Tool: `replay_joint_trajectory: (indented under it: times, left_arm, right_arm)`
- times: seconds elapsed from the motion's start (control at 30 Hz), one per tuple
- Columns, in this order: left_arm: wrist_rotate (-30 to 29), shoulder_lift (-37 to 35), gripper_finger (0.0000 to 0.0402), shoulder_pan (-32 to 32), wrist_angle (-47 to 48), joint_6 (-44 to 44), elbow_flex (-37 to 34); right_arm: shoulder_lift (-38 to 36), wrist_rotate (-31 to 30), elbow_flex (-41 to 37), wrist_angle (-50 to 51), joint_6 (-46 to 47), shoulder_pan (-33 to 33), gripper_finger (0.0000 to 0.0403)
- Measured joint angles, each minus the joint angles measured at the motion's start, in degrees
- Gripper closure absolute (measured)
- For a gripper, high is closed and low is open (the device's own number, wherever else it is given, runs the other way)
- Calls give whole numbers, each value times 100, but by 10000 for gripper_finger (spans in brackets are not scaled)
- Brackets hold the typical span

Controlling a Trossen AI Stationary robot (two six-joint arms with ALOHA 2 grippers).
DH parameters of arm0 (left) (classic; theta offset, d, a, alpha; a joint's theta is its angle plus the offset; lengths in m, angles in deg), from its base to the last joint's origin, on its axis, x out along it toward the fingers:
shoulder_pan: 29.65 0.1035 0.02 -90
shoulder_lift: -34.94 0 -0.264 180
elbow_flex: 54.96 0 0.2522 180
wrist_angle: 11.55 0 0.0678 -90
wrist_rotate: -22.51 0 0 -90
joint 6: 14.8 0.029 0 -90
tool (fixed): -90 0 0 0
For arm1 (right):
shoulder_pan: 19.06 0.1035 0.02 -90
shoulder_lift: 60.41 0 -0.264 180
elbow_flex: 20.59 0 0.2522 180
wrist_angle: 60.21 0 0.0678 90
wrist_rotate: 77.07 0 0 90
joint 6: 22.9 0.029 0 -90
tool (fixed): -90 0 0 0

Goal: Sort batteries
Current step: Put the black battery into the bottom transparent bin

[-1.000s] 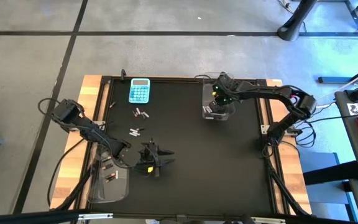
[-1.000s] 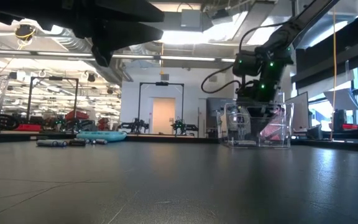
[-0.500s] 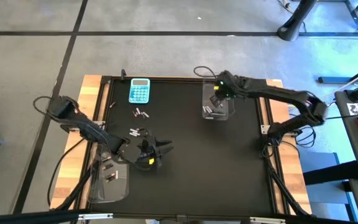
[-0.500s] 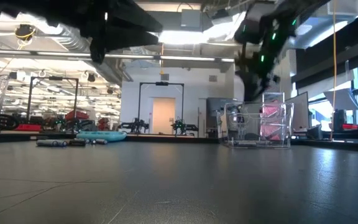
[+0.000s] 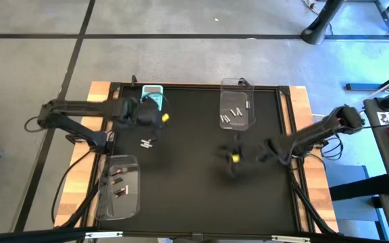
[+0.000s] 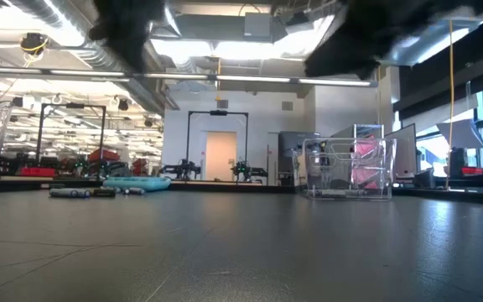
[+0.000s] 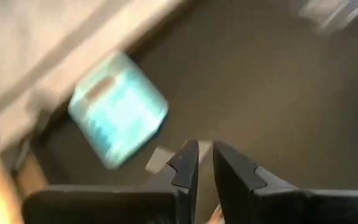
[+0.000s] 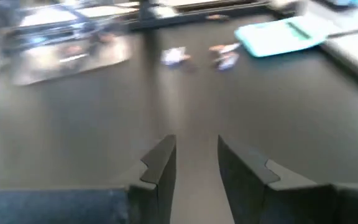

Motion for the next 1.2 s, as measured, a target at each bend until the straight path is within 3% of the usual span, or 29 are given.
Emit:
replay_joint_trajectory:
  times: [0.1,0.2,0.33,0.43,0.6,0.93,1.2]
  left_arm:
    - [630,149,364,791,1247,-100,-114]
    - [839,208,343,1526,2000,47,-384]
    - [1015,221,288,2368,1806,481,-747]
    - [1051,249,246,2892,1316,808,-1032]
    - [1099,546,222,3647,514,1311,-1440]
    - [1109,1919,256,4375,-107,2130,-1803]
    - [1116,2442,260,4735,-746,2706,-2004]
  right_arm:
    - [406,-314,-483,-1336,284,796,284]
    - [929,-714,-788,-2527,337,1436,284]
    - [1635,-1292,-829,-3450,340,1965,284]
    - [1972,-1387,-785,-3880,342,2097,284]
    - [2211,-1389,-705,-4120,432,2162,284]
    - [2245,-1388,-629,-4119,447,2155,284]
    - [2245,-1387,-629,-4112,494,2154,284]
